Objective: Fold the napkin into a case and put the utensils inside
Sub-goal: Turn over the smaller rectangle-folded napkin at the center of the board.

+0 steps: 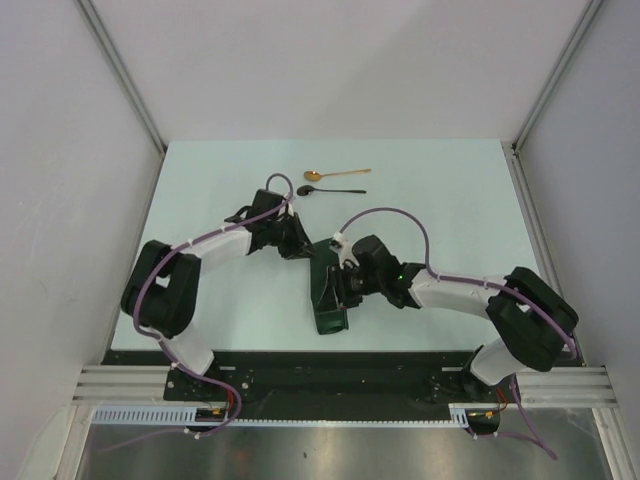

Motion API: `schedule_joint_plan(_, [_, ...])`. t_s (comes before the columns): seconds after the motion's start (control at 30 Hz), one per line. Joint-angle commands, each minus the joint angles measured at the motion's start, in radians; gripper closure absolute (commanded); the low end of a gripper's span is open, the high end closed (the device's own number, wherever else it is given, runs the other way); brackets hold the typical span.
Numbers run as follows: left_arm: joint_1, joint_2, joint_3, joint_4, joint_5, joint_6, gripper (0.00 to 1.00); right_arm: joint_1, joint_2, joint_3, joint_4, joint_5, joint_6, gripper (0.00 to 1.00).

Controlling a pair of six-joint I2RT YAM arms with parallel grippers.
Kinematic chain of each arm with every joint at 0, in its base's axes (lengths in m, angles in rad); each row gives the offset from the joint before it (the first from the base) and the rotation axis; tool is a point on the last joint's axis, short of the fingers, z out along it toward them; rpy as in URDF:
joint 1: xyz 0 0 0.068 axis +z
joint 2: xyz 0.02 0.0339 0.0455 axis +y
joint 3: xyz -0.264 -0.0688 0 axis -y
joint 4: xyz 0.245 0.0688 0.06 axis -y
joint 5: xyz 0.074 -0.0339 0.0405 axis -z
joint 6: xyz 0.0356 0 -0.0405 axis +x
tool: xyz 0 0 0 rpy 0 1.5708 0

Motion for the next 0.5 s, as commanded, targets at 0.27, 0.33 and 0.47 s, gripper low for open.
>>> schedule_joint_plan(0.27, [-0.102, 0.226, 0.104, 0.087, -0.058, -0.065, 0.93, -0.055, 0.069, -0.171, 0.109, -0.011, -0.02, 0.78])
schedule_joint_plan(0.33, [-0.104, 0.252, 0.127, 0.075, -0.057, -0.068, 0.93, -0.064, 0.069, -0.181, 0.117, -0.011, -0.014, 0.79])
schedule_joint_plan(0.47, [-0.106, 0.183, 0.129, 0.036, -0.106, -0.043, 0.93, -0.028, 0.011, -0.165, 0.074, 0.035, -0.005, 0.79])
